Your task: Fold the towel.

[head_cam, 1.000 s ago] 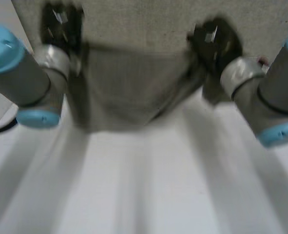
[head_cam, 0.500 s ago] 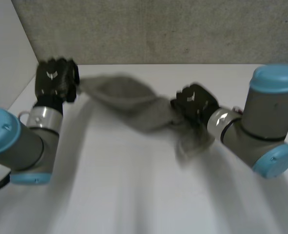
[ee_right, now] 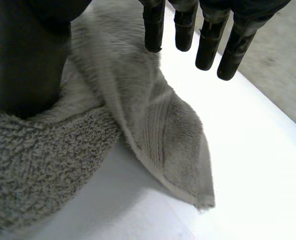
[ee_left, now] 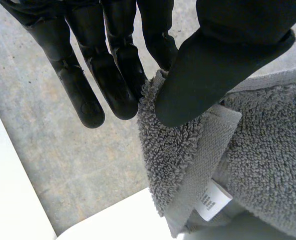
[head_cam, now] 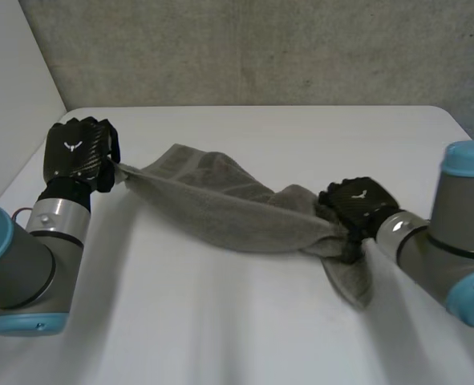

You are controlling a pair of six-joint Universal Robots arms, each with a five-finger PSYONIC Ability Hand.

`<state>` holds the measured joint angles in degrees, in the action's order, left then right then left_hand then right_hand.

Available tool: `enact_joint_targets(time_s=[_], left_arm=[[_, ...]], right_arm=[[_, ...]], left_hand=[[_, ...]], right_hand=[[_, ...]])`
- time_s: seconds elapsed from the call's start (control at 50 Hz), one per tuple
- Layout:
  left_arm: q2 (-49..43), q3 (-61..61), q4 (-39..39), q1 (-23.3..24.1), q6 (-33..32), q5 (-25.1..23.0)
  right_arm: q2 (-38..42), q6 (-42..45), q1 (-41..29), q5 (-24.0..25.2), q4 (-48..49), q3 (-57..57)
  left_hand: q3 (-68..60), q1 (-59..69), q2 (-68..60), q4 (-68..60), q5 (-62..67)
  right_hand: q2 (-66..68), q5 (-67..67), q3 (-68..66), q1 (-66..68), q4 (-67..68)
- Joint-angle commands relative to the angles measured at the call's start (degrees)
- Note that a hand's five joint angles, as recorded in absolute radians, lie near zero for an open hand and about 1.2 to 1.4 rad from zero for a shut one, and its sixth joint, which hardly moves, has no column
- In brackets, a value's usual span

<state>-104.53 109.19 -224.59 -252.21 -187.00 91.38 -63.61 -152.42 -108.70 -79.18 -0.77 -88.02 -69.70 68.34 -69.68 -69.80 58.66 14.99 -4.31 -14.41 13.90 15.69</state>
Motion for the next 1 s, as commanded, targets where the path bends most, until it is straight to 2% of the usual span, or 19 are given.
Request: enact_joint_targets(time_s=[0.02,0.22,0.32,0.6,0.8,1.0], left_arm=[[2.58,2.34,-0.15,-0.03,0.76,-0.15],[3.72,2.96,-0.06,-0.3,3.57,-0.41],[4.07,3.05,-0.06,-0.38,3.83,-0.41],[4.25,3.75,-0.15,-0.91,3.83,-0.68],[4.34,3.75,-0.15,-1.09,3.83,-0.68],[4.34,3.84,-0.15,-1.09,3.83,-0.68]], right_arm=[[-5.99,-7.55,4.81,2.8,-0.37,-5.67],[-6.26,-11.41,9.81,12.46,-6.16,-8.05],[-6.17,-11.32,11.22,14.31,-9.24,-6.82],[-5.91,-11.59,12.2,15.02,-10.22,-7.43],[-3.45,-13.96,11.76,15.02,-3.63,-7.08],[-3.45,-13.61,11.76,15.11,-2.66,-2.43]], left_hand=[[-10.3,11.66,-10.32,-10.2,11.34],[-10.3,11.66,-10.32,-10.2,11.34],[-10.3,11.66,-10.32,-10.2,11.34],[-10.3,11.66,-10.32,-10.2,11.34],[-10.3,11.66,-10.32,-10.2,11.34],[-10.3,11.66,-10.32,-10.2,11.34]], right_hand=[[-1.04,0.36,0.45,0.05,-1.74],[7.03,-7.71,-7.61,8.11,6.32],[11.05,-11.73,-11.63,12.13,10.34],[13.77,-14.45,-14.35,14.85,13.06],[15.1,-15.78,-15.68,16.19,14.4],[21.0,-21.68,-21.58,22.08,20.29]])
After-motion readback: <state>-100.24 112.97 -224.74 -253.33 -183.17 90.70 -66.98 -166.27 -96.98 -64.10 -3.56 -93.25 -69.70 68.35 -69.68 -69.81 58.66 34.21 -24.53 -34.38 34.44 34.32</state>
